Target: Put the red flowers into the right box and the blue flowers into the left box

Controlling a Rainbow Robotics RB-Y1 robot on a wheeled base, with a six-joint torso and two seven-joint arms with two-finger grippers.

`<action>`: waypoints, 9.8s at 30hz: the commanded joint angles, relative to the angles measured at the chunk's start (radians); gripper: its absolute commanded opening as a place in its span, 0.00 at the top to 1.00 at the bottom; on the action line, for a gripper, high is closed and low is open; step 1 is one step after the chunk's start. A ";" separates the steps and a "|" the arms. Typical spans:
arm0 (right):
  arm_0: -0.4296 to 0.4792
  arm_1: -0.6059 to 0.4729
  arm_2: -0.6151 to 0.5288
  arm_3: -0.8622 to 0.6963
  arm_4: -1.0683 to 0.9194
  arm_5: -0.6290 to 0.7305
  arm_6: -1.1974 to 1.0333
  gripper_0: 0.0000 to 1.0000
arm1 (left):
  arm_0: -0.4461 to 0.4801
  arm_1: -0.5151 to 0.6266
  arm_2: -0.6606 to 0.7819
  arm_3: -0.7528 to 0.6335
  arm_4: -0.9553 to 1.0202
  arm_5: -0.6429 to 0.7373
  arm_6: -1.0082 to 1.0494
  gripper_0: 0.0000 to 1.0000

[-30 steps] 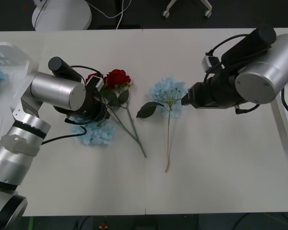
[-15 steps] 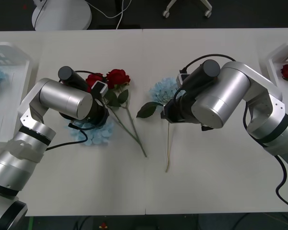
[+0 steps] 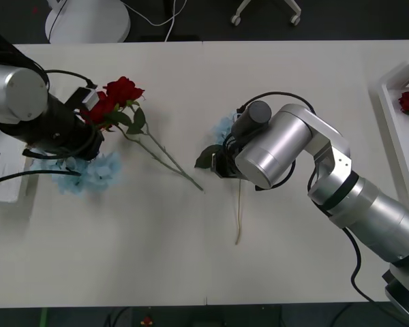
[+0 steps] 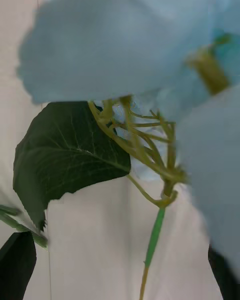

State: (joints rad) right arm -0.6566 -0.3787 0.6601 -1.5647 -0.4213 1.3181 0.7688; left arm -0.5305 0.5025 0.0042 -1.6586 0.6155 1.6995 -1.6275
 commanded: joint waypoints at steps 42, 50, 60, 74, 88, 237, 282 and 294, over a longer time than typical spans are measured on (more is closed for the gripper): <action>-0.084 0.072 -0.120 0.192 -0.062 -0.120 0.135 1.00 | -0.037 -0.114 -0.115 0.071 0.105 -0.212 1.649 1.00; -0.089 -0.019 -0.270 0.157 -0.183 -0.119 0.418 1.00 | -0.032 -0.102 -0.116 0.071 0.148 -0.291 1.996 1.00; -0.090 -0.100 -0.471 0.121 -0.439 -0.120 0.808 1.00 | 0.009 -0.087 -0.116 0.069 0.124 -0.297 2.011 0.10; -0.178 -0.181 -0.525 0.121 -0.910 -0.132 1.101 1.00 | 0.089 0.019 0.063 -0.128 0.216 -0.069 1.532 0.00; -0.242 -0.081 -0.520 0.121 -1.091 -0.198 1.287 1.00 | 0.090 0.057 0.102 -0.211 0.181 0.020 0.255 0.00; -0.167 -0.611 -0.465 0.120 -1.312 0.147 1.936 0.04 | 0.350 0.291 0.671 0.298 0.527 -0.535 -0.405 0.18; -0.167 -0.605 -0.444 0.120 -1.312 0.135 1.936 0.04 | 0.112 -0.021 -0.225 -0.043 0.006 -0.425 -0.457 0.00; -0.167 -0.605 -0.444 0.120 -1.312 0.135 1.936 0.04 | 0.069 -0.108 -0.280 0.095 -0.088 -0.524 -0.468 0.06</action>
State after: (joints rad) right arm -0.8251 -0.9478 0.2143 -1.4196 -1.7220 1.4606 2.6792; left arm -0.4025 0.4174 -0.2394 -1.5959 0.5397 1.2142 -2.0305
